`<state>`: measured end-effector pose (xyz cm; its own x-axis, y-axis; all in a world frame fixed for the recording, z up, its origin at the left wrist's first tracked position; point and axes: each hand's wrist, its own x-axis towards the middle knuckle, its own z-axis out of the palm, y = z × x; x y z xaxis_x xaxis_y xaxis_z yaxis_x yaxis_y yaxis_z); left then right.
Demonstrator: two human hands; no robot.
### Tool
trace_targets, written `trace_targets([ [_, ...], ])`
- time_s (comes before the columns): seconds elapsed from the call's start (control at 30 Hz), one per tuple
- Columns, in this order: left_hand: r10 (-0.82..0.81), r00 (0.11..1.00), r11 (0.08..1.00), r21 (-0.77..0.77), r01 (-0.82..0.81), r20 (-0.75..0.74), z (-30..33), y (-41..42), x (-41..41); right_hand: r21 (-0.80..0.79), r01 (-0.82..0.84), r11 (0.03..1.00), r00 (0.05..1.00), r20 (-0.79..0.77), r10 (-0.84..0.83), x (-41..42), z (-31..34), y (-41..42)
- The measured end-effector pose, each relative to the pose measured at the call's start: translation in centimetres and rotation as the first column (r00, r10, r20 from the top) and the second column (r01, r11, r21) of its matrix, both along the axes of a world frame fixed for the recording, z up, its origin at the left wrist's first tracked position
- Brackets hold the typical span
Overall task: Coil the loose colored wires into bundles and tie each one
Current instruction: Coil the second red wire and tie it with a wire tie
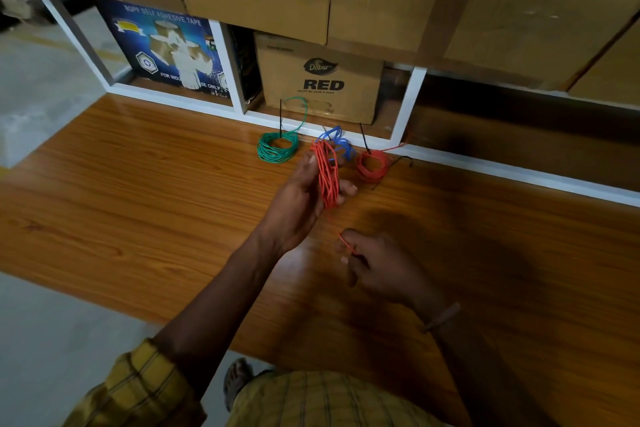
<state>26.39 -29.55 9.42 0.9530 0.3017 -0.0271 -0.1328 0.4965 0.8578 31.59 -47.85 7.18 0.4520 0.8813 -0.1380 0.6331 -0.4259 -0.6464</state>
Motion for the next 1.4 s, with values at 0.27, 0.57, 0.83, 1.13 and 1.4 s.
trace_targets([
  [0.27, 0.125, 0.990, 0.698, 0.714, -0.045, -0.059, -1.9, 1.0, -0.6, 0.038, 0.040, 0.998, 0.959, -0.281, -0.027, 0.4, 4.7, -1.3],
  [0.57, -0.134, 0.918, 0.572, 0.727, 0.378, -0.372, -2.5, 2.4, -3.2, 0.259, 0.165, 0.952, 0.962, -0.255, -0.097, 5.5, 8.1, -3.2],
  [0.83, -0.505, 0.823, 0.757, 0.325, 0.567, -0.261, 0.4, 0.2, -4.6, 0.448, 0.300, 0.842, 0.951, -0.208, -0.229, 8.6, 5.5, -0.3],
  [1.13, -0.490, 0.863, 0.869, -0.013, 0.495, 0.124, 2.4, 0.3, -3.7, 0.244, 0.345, 0.906, 0.917, -0.291, -0.271, 5.0, -2.9, 1.5],
  [1.4, -0.103, 0.994, 0.994, -0.026, 0.104, 0.030, 1.7, 2.4, -1.0, 0.182, 0.184, 0.966, 0.942, -0.315, -0.120, -1.0, -0.7, 1.0],
])
